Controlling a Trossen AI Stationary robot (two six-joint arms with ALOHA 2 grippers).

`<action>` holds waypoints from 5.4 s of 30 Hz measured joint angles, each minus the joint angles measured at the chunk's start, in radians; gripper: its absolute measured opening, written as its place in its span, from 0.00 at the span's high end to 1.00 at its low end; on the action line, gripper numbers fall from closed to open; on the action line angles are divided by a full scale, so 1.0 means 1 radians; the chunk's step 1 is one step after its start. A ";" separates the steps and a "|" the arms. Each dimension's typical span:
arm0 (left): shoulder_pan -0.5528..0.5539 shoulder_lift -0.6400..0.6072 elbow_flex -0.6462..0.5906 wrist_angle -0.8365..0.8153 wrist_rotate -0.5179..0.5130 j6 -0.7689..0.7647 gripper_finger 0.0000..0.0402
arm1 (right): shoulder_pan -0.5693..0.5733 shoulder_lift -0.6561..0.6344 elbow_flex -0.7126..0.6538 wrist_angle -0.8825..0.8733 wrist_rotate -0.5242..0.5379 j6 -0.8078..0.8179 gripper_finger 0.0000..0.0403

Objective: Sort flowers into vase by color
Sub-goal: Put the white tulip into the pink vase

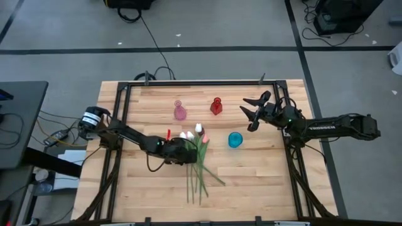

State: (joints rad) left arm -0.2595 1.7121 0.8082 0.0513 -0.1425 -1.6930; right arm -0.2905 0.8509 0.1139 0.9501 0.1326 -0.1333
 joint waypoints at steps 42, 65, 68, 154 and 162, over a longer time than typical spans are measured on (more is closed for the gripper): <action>0.279 -0.628 0.003 0.013 -0.475 1.211 0.96 | 0.000 0.000 0.000 -0.014 -0.030 0.000 0.54; 0.481 -0.699 0.084 -0.194 -0.521 1.418 0.97 | 0.000 0.015 0.000 0.001 -0.023 0.000 0.54; 0.481 -0.658 0.084 -0.174 -0.496 1.416 0.97 | 0.000 0.015 0.000 0.001 -0.023 0.000 0.54; 0.078 0.112 0.292 -0.292 0.142 0.231 0.60 | 0.000 0.014 0.000 -0.001 -0.030 0.033 0.54; 0.101 0.113 0.291 -0.321 0.130 0.273 0.61 | 0.000 0.014 0.000 -0.001 -0.030 0.033 0.54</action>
State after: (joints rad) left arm -0.1588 1.8252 1.0996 -0.2695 -0.0128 -1.4200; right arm -0.2905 0.8654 0.1135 0.9489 0.1025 -0.1001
